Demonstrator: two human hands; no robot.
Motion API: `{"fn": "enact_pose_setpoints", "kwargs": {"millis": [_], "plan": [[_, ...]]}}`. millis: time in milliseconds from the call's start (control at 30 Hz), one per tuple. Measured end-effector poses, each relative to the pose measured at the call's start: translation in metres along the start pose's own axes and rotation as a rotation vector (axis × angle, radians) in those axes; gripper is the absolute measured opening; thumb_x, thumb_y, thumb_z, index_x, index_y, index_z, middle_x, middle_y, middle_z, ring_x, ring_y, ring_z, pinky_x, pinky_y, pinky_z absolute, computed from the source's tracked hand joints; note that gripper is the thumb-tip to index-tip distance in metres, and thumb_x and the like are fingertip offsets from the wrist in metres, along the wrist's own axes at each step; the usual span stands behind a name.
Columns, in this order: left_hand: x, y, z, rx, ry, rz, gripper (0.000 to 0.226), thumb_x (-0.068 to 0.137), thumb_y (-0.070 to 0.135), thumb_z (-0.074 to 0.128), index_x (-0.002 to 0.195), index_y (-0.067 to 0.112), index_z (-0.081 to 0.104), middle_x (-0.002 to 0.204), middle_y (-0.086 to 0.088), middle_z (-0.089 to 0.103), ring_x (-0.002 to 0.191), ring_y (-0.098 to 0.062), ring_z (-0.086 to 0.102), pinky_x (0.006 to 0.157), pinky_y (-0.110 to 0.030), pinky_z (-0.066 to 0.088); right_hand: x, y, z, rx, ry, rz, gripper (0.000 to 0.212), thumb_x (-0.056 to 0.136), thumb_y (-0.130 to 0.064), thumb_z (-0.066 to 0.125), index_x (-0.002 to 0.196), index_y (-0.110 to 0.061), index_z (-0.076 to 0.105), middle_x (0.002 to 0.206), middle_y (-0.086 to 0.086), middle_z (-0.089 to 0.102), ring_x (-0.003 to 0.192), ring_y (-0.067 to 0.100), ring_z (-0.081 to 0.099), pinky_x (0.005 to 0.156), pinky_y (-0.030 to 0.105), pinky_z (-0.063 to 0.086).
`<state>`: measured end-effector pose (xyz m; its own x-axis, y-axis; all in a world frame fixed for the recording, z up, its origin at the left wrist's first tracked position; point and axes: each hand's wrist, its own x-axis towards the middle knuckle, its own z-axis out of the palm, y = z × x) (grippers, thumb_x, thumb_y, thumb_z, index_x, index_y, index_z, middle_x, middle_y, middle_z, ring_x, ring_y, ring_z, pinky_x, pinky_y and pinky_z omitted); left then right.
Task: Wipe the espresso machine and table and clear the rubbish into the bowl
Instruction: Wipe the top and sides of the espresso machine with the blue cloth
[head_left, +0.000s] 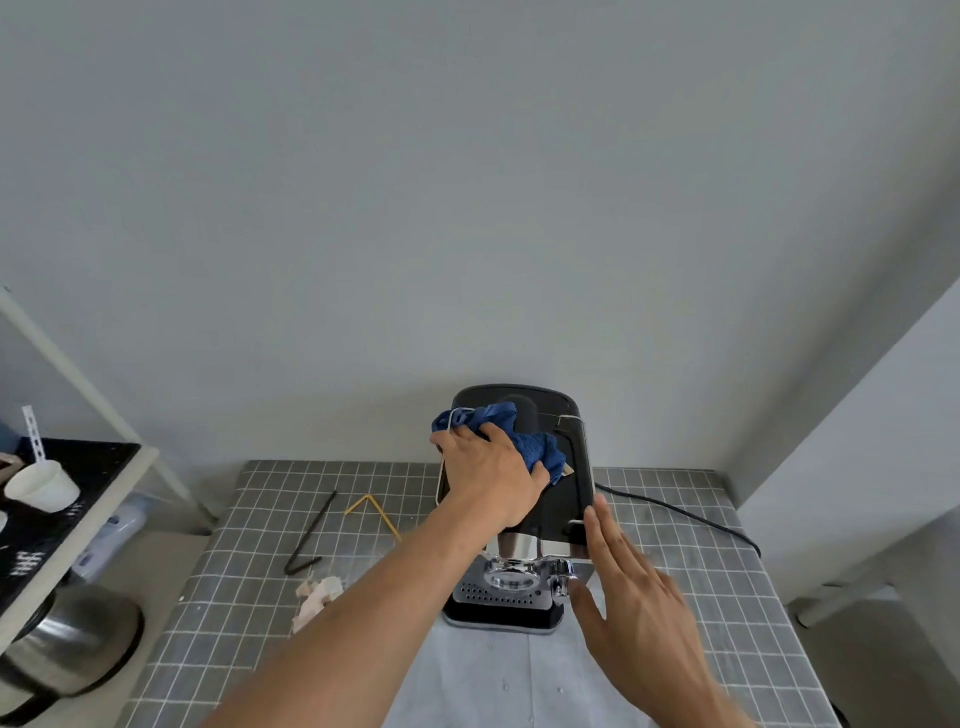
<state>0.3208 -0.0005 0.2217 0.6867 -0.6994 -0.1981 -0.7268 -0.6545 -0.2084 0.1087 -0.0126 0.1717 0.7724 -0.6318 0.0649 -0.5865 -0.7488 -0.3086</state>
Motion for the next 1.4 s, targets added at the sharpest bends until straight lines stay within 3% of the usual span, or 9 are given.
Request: {"fn": "enact_pose_setpoints", "kwargs": {"millis": [133,267,367,433,500,633,1100,1200,1400], "plan": [[-0.027,0.008,-0.008,0.103,0.020,-0.010,0.086,0.099,0.064,0.023,0.145,-0.006,0.039,0.126,-0.025,0.064,0.114,-0.044,0.059,0.103,-0.065,0.023,0.000,0.001,-0.001,-0.003,-0.001,-0.012,0.079,0.100,-0.055,0.034,0.159,-0.030,-0.012,0.163,-0.019,-0.025,0.152,0.004,0.014,0.116,0.035,0.038],[-0.061,0.012,-0.009,0.105,0.069,0.024,0.067,0.103,0.055,0.028,0.121,-0.001,0.059,0.105,-0.016,0.069,0.090,-0.034,0.066,0.107,-0.063,0.026,0.000,0.003,0.000,0.003,-0.003,-0.015,0.081,0.099,-0.054,0.038,0.159,-0.030,-0.011,0.163,-0.019,-0.024,0.152,0.004,0.016,0.115,0.035,0.038],[-0.072,0.010,0.001,0.073,0.079,0.005,0.066,0.100,0.057,0.031,0.110,0.000,0.062,0.091,-0.014,0.069,0.080,-0.033,0.066,0.104,-0.058,0.030,0.000,0.004,0.000,0.003,-0.015,-0.020,0.083,0.099,-0.050,0.040,0.158,-0.029,-0.014,0.163,-0.018,-0.026,0.152,0.004,0.013,0.116,0.035,0.037],[-0.070,0.008,0.009,0.018,0.073,-0.006,0.074,0.097,0.061,0.033,0.119,-0.004,0.058,0.097,-0.019,0.070,0.088,-0.035,0.065,0.100,-0.054,0.035,0.000,0.004,0.000,0.016,-0.005,-0.025,0.083,0.099,-0.047,0.043,0.159,-0.028,-0.011,0.164,-0.017,-0.023,0.152,0.005,0.016,0.115,0.035,0.038],[-0.062,0.008,0.015,-0.037,0.079,-0.001,0.083,0.095,0.063,0.033,0.133,-0.009,0.050,0.117,-0.028,0.067,0.109,-0.041,0.061,0.103,-0.052,0.037,0.001,0.005,0.000,0.013,-0.010,-0.025,0.083,0.099,-0.047,0.043,0.159,-0.029,-0.011,0.164,-0.018,-0.023,0.152,0.006,0.016,0.115,0.036,0.038],[-0.030,0.005,0.015,-0.095,0.094,0.031,0.093,0.094,0.066,0.030,0.146,-0.010,0.037,0.144,-0.035,0.049,0.137,-0.045,0.043,0.116,-0.053,0.026,0.001,0.006,-0.001,0.002,-0.013,-0.028,0.082,0.098,-0.046,0.041,0.159,-0.030,-0.012,0.163,-0.020,-0.027,0.153,0.005,0.012,0.115,0.037,0.038],[0.017,0.002,0.003,-0.069,0.016,0.031,0.099,0.089,0.077,0.022,0.150,-0.001,0.033,0.140,-0.021,0.052,0.126,-0.038,0.044,0.099,-0.054,0.025,0.002,0.005,-0.006,-0.013,-0.034,-0.024,0.082,0.098,-0.043,0.043,0.159,-0.029,-0.011,0.164,-0.017,-0.025,0.154,0.007,0.008,0.118,0.036,0.034],[0.002,-0.010,0.012,-0.094,0.095,0.115,0.088,0.092,0.072,0.025,0.144,0.003,0.044,0.143,-0.022,0.053,0.130,-0.037,0.046,0.106,-0.051,0.029,0.000,0.005,-0.006,0.004,-0.026,-0.024,0.081,0.099,-0.044,0.042,0.160,-0.028,-0.010,0.164,-0.017,-0.024,0.153,0.008,0.011,0.116,0.036,0.036],[-0.057,-0.030,0.033,-0.261,0.144,0.321,0.079,0.093,0.060,0.034,0.154,0.008,0.037,0.159,-0.016,0.040,0.147,-0.029,0.035,0.124,-0.045,0.023,0.000,0.003,-0.002,0.031,-0.007,-0.021,0.083,0.098,-0.043,0.046,0.160,-0.026,-0.006,0.165,-0.016,-0.021,0.152,0.008,0.019,0.112,0.036,0.042]]}}
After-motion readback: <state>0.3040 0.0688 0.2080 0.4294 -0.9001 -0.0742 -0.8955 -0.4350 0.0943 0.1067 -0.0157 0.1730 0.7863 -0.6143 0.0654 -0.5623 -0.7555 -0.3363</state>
